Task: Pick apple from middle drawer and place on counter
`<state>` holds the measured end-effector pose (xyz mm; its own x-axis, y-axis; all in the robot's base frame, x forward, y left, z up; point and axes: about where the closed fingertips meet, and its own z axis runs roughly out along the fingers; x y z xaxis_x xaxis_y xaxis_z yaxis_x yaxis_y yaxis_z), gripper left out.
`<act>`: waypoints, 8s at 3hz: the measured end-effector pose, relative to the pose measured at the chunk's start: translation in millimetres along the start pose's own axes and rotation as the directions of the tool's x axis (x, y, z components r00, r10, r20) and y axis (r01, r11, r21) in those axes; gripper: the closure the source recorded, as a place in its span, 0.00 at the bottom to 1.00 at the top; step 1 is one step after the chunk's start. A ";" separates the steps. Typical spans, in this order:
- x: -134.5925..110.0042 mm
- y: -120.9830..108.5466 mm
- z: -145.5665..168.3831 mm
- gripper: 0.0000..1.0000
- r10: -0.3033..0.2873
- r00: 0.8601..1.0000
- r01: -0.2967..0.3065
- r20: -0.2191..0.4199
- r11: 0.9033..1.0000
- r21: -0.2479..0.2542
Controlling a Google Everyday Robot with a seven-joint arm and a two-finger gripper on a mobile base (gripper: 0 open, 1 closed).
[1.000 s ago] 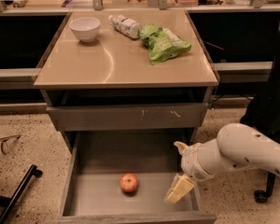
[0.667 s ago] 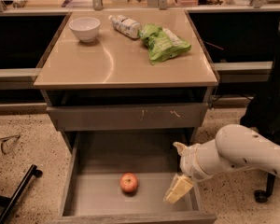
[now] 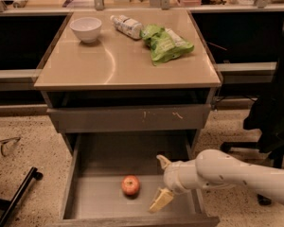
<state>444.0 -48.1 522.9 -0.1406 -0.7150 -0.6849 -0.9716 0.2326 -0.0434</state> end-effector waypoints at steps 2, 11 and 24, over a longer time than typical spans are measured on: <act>17.2 5.0 69.7 0.00 -0.005 0.996 0.005 0.093 1.000 -0.003; -6.0 -30.5 197.7 0.89 0.019 0.974 0.029 0.228 0.978 -0.207; -502.8 -164.9 -136.4 1.00 -0.615 0.787 0.607 -0.044 0.760 0.233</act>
Offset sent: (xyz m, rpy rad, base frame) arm 0.0111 0.0225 -0.0342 0.0527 -0.0434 0.0115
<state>649.0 183.1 973.7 0.4783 -0.7351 -0.4804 -0.7794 -0.1033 -0.6179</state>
